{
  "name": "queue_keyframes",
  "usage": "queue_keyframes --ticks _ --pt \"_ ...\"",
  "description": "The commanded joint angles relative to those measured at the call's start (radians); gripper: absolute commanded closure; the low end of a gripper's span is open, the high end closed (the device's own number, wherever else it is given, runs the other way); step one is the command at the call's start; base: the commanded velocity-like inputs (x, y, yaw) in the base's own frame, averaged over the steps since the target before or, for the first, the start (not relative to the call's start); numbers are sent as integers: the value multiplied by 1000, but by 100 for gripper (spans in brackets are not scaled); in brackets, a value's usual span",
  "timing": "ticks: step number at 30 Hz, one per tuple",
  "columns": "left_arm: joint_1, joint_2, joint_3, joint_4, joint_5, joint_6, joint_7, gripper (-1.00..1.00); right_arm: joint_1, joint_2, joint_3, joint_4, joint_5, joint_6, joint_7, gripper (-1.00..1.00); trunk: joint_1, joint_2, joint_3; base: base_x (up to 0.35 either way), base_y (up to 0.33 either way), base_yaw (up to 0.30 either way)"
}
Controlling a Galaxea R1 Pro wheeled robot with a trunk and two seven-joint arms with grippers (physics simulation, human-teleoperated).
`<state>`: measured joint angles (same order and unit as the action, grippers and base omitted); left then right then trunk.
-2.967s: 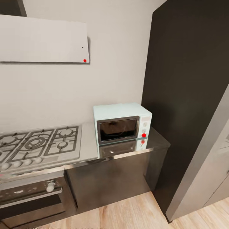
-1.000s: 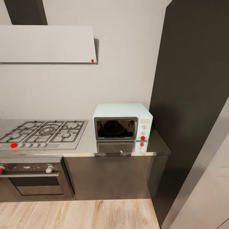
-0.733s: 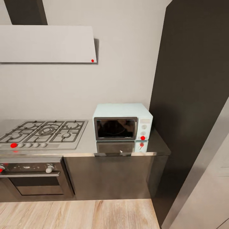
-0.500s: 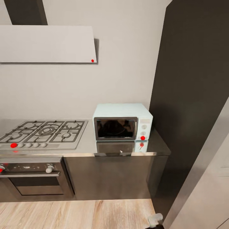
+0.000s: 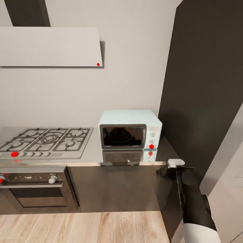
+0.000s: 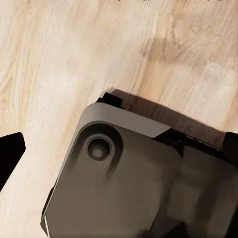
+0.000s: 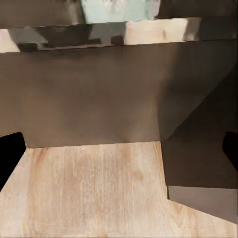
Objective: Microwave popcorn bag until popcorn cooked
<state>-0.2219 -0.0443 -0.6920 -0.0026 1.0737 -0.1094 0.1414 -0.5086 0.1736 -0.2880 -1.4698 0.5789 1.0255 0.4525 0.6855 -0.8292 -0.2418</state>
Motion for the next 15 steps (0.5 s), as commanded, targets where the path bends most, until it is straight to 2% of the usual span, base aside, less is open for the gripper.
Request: queue_keyframes --ticks 1,3,6,8,10,12,13,14,15 --pt "-1 0 -8 0 6 -2 4 -100 -54 1 2 -7 9 22 11 -100 0 -1 -2 0 0 0" --pt "0 0 -8 0 6 -3 4 -100 -162 1 7 -8 5 22 9 -100 0 -1 -2 0 0 0" --pt "-1 0 -7 0 6 -3 4 -100 -203 1 6 -7 -5 22 8 -100 0 -1 -2 0 0 0" --pt "0 1 -7 0 7 -3 5 -100 -210 1 2 -1 -41 -2 3 -100 0 -1 -2 0 0 0" --pt "0 1 -7 0 7 -3 5 -100 -213 1 -2 3 -85 -143 -14 -100 0 -1 -2 0 0 0" --pt "0 2 -7 0 7 -3 5 -100 -214 1 -8 42 -99 -244 -33 -100 0 -1 -2 0 0 0" --pt "0 3 -7 0 7 -4 5 -100 -214 1 -28 116 -104 -323 -41 -100 0 -1 -2 0 0 0" --pt "0 3 -7 0 8 -4 4 -100 -214 1 -46 159 -105 -367 -43 -100 0 -1 -2 0 0 0" --pt "0 3 -7 0 8 -4 4 -100 -214 1 -80 224 -106 -441 -45 -100 0 -1 -2 0 0 0"
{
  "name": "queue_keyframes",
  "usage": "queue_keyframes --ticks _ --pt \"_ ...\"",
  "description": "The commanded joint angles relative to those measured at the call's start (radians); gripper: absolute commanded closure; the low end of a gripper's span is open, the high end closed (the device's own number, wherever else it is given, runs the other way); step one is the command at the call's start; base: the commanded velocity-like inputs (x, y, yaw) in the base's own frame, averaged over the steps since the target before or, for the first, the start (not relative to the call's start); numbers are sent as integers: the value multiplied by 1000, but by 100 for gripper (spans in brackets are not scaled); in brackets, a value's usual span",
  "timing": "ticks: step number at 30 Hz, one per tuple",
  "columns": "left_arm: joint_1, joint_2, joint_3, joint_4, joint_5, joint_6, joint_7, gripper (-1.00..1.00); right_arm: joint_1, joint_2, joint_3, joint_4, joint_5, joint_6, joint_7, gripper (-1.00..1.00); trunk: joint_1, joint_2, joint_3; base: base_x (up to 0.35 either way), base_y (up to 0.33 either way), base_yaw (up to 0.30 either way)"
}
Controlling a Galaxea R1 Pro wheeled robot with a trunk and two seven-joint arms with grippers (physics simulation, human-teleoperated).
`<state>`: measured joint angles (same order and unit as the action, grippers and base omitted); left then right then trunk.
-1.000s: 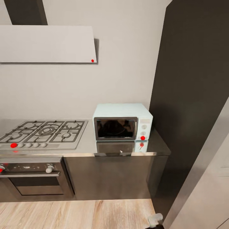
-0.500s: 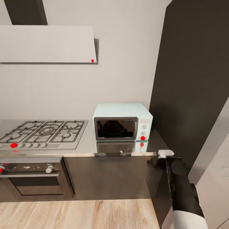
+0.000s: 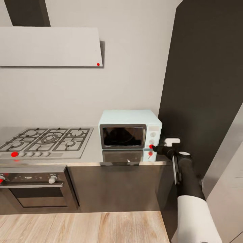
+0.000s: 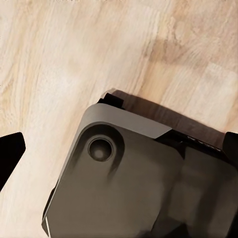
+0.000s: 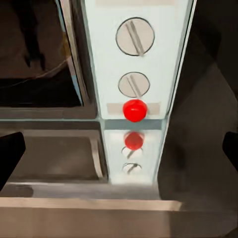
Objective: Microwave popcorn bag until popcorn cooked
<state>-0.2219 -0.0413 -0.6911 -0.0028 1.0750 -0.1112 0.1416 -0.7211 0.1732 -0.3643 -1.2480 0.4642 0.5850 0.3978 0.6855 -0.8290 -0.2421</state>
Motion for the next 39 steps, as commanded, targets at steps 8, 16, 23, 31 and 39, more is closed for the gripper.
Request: queue_keyframes --ticks 8,16,23,31,39 --pt "-1 0 -9 0 5 -2 5 -100 -1 1 -168 261 16 -331 7 -100 0 -1 -1 0 0 0" --pt "-1 0 -9 0 6 -5 4 -100 -1 1 -173 304 16 -339 7 -100 0 -1 -1 0 0 0" --pt "-1 0 -8 0 6 0 3 -100 -1 1 -173 305 18 -340 -44 -100 0 -1 -1 21 0 0" --pt "0 6 -8 0 6 1 -8 -100 -1 1 -172 329 25 -341 -112 -100 0 -1 -1 287 0 0" --pt "-1 6 -8 0 6 1 -8 -100 0 1 -171 384 29 -341 -111 100 0 -1 -1 155 0 0"
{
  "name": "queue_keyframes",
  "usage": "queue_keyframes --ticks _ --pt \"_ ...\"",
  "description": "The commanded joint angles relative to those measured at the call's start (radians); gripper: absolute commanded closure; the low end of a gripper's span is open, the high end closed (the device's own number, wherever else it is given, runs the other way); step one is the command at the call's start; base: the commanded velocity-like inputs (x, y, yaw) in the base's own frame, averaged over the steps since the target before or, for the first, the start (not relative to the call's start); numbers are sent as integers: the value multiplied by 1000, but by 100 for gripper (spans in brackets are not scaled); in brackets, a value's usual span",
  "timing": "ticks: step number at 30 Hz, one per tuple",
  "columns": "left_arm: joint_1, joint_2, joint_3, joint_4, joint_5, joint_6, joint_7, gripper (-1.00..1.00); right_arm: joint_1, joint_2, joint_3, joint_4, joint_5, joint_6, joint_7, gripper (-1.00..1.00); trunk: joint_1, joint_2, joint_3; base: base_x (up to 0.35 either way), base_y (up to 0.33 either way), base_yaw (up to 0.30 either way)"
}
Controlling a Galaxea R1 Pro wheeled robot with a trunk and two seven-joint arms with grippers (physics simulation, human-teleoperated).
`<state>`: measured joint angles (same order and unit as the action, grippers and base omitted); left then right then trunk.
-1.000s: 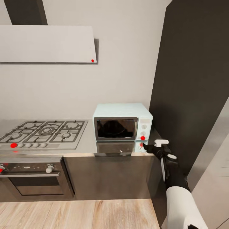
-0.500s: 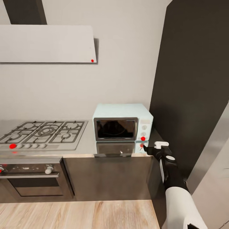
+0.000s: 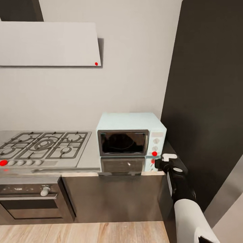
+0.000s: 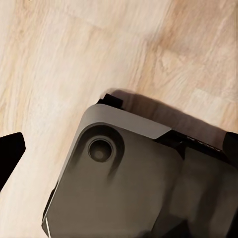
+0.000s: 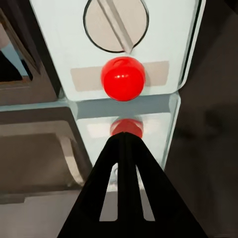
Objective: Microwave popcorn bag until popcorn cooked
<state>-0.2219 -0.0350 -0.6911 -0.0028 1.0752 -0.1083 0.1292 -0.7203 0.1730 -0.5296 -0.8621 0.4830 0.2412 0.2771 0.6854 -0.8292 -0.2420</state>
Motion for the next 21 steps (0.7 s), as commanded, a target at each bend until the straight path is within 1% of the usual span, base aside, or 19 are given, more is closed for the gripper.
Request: queue_keyframes --ticks 1,7,18,21 --pt "-1 0 -8 0 6 -2 4 -100 -1 2 -6 -2 11 3 10 100 0 -1 -1 10 0 0" --pt "0 0 -8 0 9 -2 6 -100 -2 2 -6 -2 11 3 8 100 0 -1 -1 27 0 0" --pt "0 1 -8 0 7 -2 4 -100 -2 2 -7 0 6 3 4 100 0 -1 -1 289 0 0" --pt "0 1 -8 0 7 -2 4 -100 -1 2 -7 0 9 2 3 100 0 -1 -1 146 0 0"
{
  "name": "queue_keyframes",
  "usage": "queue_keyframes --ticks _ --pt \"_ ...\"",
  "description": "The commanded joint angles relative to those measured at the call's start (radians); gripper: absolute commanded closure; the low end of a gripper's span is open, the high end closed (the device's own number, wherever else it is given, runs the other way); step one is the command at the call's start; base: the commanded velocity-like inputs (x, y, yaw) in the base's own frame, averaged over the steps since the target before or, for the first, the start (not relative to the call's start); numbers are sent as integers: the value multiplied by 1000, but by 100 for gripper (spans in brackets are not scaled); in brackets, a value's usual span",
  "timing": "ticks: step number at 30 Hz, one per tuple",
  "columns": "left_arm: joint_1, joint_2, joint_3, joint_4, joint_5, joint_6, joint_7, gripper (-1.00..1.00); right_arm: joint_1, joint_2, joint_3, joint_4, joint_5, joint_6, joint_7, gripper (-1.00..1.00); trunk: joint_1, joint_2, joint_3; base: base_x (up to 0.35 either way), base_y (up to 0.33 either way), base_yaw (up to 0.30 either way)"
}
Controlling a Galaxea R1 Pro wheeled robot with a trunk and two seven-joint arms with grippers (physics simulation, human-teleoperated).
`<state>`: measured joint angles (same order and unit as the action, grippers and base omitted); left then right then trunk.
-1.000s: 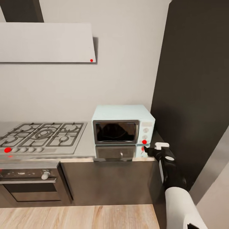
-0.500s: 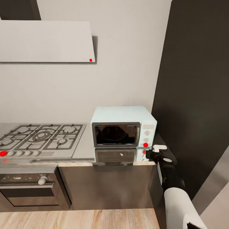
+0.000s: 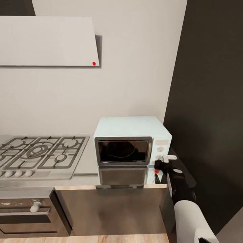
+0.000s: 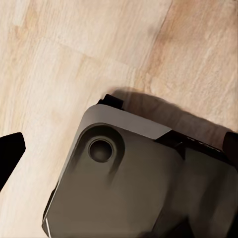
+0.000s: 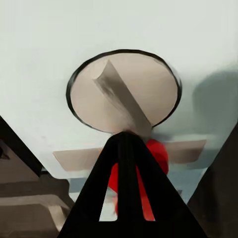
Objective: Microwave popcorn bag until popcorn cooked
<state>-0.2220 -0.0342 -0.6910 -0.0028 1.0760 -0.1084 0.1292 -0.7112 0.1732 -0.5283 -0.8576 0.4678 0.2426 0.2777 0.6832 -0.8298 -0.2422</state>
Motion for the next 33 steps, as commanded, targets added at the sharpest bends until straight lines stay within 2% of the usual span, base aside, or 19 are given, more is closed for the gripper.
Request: queue_keyframes --ticks 1,10,22,26,30,33 --pt "0 0 -9 0 7 -2 4 -100 -10 1 -9 -4 25 0 2 100 2 0 -1 35 0 0" --pt "0 -2 -9 0 7 -3 7 -100 -11 1 -9 -4 25 0 2 100 2 0 -1 -51 0 0" --pt "0 -9 -10 0 5 -4 13 -100 -10 1 -7 -10 38 8 11 100 2 0 -1 -328 0 0" --pt "0 -10 -10 0 5 -4 13 -100 -11 1 -6 -19 81 14 12 100 2 0 -1 -336 0 0" --pt "0 -10 -10 0 5 -4 12 -100 -11 1 -5 -19 90 15 12 100 2 0 -1 -336 0 0" --pt "0 -10 -10 0 5 -4 12 -100 -10 1 -9 59 83 15 0 100 2 0 -1 -336 0 0"
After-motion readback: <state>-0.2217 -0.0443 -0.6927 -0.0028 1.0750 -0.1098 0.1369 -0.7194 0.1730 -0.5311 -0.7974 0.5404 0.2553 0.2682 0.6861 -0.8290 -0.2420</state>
